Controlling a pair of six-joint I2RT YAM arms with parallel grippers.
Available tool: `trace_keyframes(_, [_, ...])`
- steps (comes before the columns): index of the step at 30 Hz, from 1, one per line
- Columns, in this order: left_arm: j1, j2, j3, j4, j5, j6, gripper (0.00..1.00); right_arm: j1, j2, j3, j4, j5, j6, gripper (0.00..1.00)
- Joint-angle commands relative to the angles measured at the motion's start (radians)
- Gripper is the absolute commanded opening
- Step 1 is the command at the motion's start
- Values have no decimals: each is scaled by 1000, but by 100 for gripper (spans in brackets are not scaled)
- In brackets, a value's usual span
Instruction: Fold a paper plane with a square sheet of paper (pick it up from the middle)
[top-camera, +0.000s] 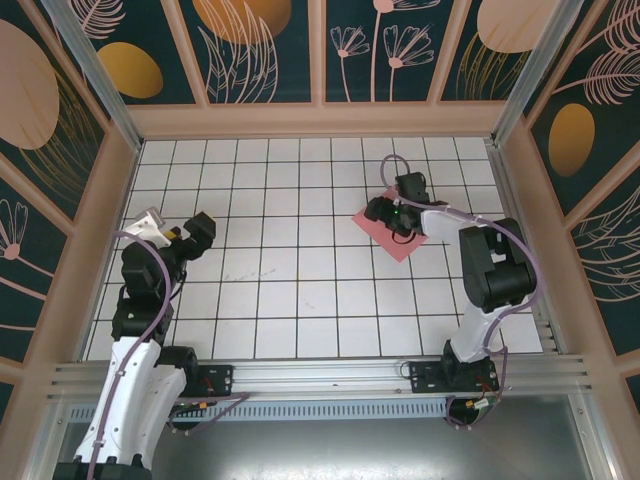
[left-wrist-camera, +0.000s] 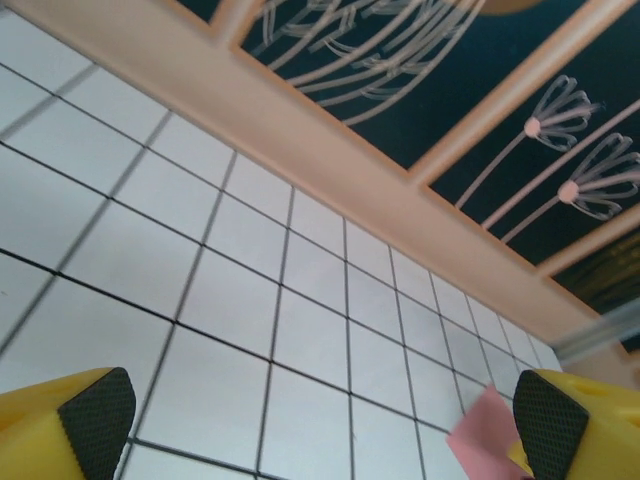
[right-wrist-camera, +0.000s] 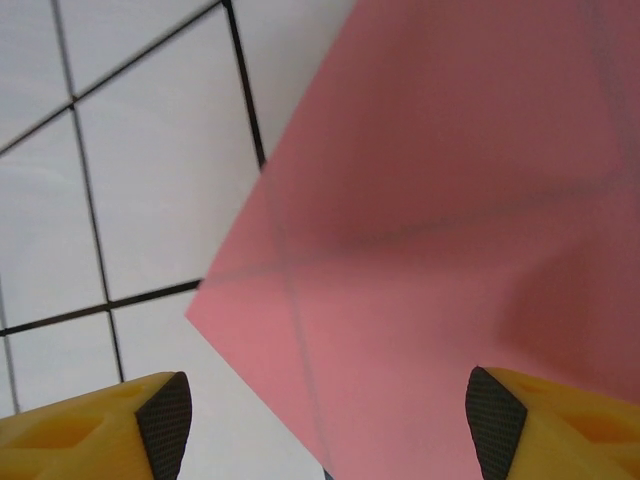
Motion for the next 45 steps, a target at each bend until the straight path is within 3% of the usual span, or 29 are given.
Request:
trace_keyframes(1, [4, 2, 40, -47, 124, -34, 99, 26, -3, -23, -56, 80, 113, 76])
trace_keyframes(7, [3, -9, -3, -29, 227, -81, 99, 121, -57, -170, 82, 87, 364, 73])
trace_keyframes(13, [3, -6, -92, 98, 338, -195, 99, 335, -47, -218, 199, 180, 750, 73])
trace_keyframes(16, [3, 8, -125, 119, 376, -211, 99, 438, 8, -153, 251, 208, 853, 73])
trace_keyframes(18, [3, 14, -131, 104, 395, -197, 99, 466, 39, -81, 280, 188, 814, 73])
trace_keyframes(20, [3, 17, -137, 89, 416, -186, 99, 468, 56, 43, 183, 166, 682, 74])
trace_keyframes(23, [3, 16, -161, 107, 462, -197, 99, 446, 47, 181, -67, 289, 445, 73])
trace_keyframes(25, [3, 17, -183, 137, 490, -213, 99, 411, 26, 182, -120, 321, 308, 72])
trace_keyframes(29, [0, 28, -211, 198, 513, -241, 99, 271, 5, 95, -67, 141, 152, 66])
trace_keyframes(35, [-30, 76, -184, 204, 514, -226, 99, 147, 22, 36, -32, -18, 87, 63])
trace_keyframes(40, [-120, 117, -155, 182, 414, -210, 99, 130, 53, 5, -71, 49, 133, 62])
trace_keyframes(45, [-161, 169, -150, 221, 397, -215, 99, 165, 15, -125, -50, 124, 362, 61])
